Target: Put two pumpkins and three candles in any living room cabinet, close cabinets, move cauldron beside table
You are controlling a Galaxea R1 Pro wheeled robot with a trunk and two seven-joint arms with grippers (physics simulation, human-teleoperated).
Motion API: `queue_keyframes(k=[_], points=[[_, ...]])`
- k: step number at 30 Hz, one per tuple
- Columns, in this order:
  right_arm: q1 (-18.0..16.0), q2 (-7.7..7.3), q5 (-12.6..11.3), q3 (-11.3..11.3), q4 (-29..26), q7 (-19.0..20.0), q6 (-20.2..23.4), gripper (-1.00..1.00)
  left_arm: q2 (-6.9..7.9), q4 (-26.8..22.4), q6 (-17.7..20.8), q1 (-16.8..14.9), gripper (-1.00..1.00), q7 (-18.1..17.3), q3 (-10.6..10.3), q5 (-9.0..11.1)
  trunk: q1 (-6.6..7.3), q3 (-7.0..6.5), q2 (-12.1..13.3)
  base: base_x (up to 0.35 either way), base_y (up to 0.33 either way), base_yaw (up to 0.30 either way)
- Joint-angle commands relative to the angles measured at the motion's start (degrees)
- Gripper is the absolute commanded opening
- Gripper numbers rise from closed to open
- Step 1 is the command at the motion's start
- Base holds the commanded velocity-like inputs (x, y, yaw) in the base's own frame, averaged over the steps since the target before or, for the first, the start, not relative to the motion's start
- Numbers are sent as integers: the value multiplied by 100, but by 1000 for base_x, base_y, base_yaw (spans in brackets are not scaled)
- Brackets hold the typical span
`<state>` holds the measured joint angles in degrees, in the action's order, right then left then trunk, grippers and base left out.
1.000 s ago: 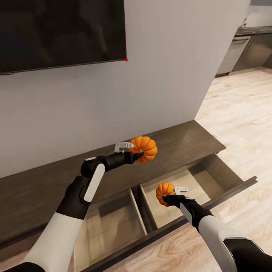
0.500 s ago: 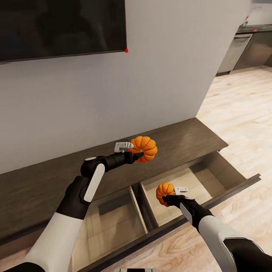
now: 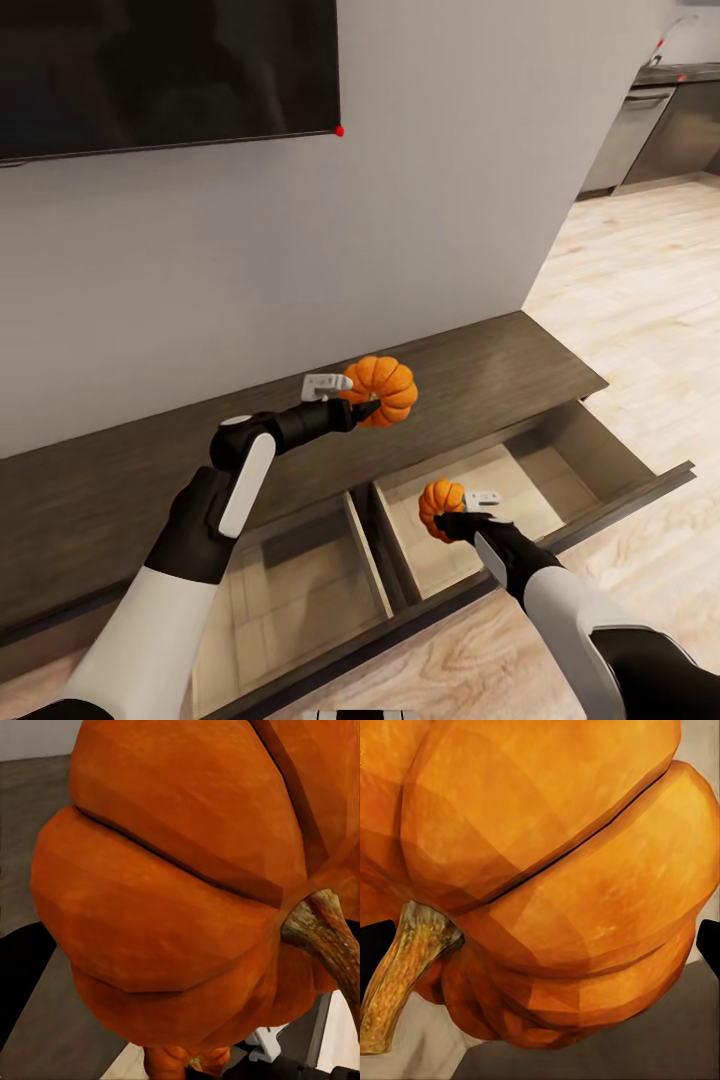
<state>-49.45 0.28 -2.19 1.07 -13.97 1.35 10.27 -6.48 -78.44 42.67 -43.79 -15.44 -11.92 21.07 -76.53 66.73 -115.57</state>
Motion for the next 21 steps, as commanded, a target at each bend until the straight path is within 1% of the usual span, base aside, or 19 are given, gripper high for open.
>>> queue_keyframes(k=[1, 2, 5, 8, 11, 14, 15, 21], points=[[-44, -5, -47, 13, -9, -15, 75, -100, -2, -67, 31, 23, -100, -4, 5, 3, 1, 4, -1, 0, 0, 0], [-151, -8, -51, 9, -9, -54, 232, -100, -2, -144, 31, 56, -100, -7, 5, 3, 1, 4, -1, 0, 0, 0], [-288, -7, -53, 3, -6, -162, 453, -100, -2, -184, 55, 75, -100, -7, 5, 3, 1, 4, -1, 0, 0, 0], [-480, 0, -46, -1, 23, -537, 639, -100, -2, -202, 176, 80, -100, -4, 5, 3, 1, 4, -1, 0, 0, 0], [-632, -6, -41, -2, 49, -702, 915, -100, -2, -206, 214, 81, -100, -3, 5, 2, 1, 4, -1, 0, 0, 0], [-684, -6, -37, -2, 58, -747, 1142, -100, -2, -210, 222, 81, -100, -3, 5, 2, 1, 4, -1, 0, 0, 0], [-690, -4, -36, -2, 60, -754, 1177, -100, -2, -223, 223, 81, -100, -3, 5, 2, -21, 22, -42, 0, 0, 0], [-696, 6, -36, -10, 61, -759, 1176, -100, -2, -384, 232, 102, -100, -11, 5, 6, -153, 130, -282, 0, 0, 0]])
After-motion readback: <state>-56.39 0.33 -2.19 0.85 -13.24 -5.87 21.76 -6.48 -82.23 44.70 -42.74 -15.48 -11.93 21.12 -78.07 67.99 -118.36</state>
